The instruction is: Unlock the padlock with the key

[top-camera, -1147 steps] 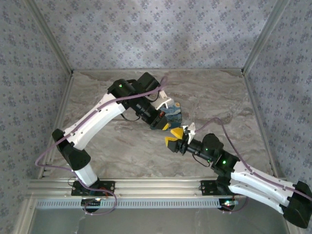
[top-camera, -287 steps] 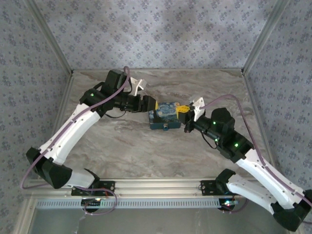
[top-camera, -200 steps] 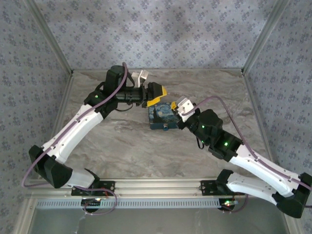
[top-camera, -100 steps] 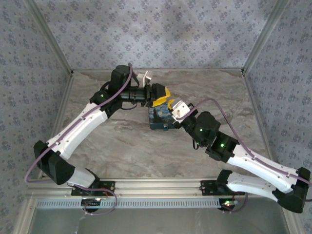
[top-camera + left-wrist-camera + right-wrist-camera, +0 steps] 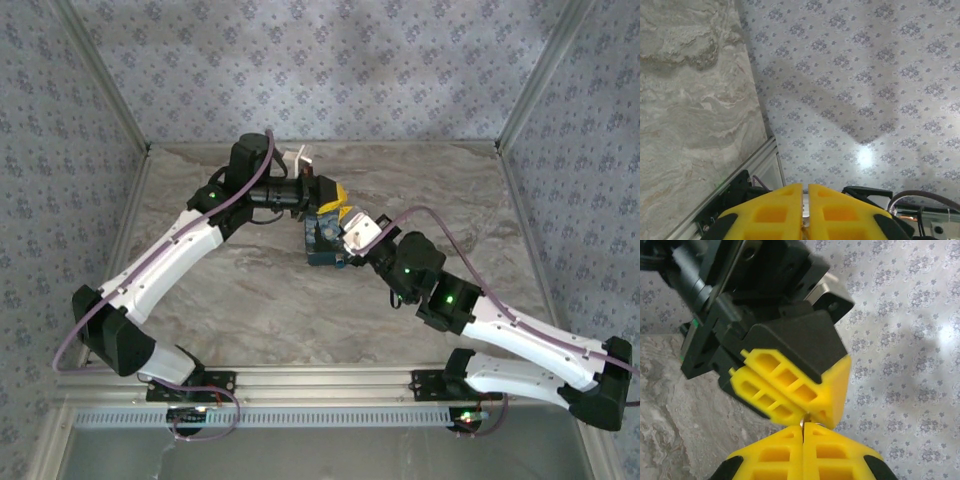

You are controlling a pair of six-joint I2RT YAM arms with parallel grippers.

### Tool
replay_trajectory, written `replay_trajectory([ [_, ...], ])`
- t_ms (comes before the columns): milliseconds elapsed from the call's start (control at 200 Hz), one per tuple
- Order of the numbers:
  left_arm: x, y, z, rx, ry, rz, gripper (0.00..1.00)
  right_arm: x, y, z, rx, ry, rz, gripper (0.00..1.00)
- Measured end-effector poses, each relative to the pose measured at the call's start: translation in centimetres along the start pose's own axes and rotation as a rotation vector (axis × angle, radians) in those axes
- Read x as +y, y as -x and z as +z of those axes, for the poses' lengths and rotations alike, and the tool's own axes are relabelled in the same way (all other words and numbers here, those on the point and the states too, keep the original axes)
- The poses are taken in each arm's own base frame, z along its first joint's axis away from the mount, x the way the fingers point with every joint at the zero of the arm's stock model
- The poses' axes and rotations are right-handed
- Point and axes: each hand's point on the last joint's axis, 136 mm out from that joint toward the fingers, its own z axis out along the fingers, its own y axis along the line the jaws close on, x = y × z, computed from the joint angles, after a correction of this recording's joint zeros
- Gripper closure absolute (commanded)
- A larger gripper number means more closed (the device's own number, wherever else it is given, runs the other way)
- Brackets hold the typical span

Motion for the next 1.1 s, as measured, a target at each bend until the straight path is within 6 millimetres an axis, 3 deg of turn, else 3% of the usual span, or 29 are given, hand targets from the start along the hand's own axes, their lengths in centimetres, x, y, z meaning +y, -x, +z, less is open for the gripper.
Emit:
replay_trajectory([
  [70,0.1,0.0,0.0,-0.001,0.001,0.001,1.00,0.1,-0.1,0.0,0.003,0.002,-0.007,0.99],
  [215,0.2,0.2,-0.1,-0.005,0.004,0.001,1.00,0.1,-0.2,0.0,0.009,-0.001,-0.006,0.61],
  [415,2.1,1.5,-0.9,-0.065,0.082,0.043,1.00,-1.1,-1.7,-0.6,0.062,-0.017,0.101,0.47],
  [595,4.1,3.1,-1.8,-0.152,0.188,0.134,1.00,-3.5,-4.6,-1.1,0.144,-0.040,0.354,0.42],
  [824,4.2,4.9,-2.7,-0.262,0.243,0.269,1.00,-5.3,-8.5,0.0,0.223,0.030,0.821,0.38],
  [1099,3.4,6.6,-3.0,-0.367,0.218,0.367,1.00,-4.9,-7.5,3.0,0.113,0.238,1.278,0.35],
])
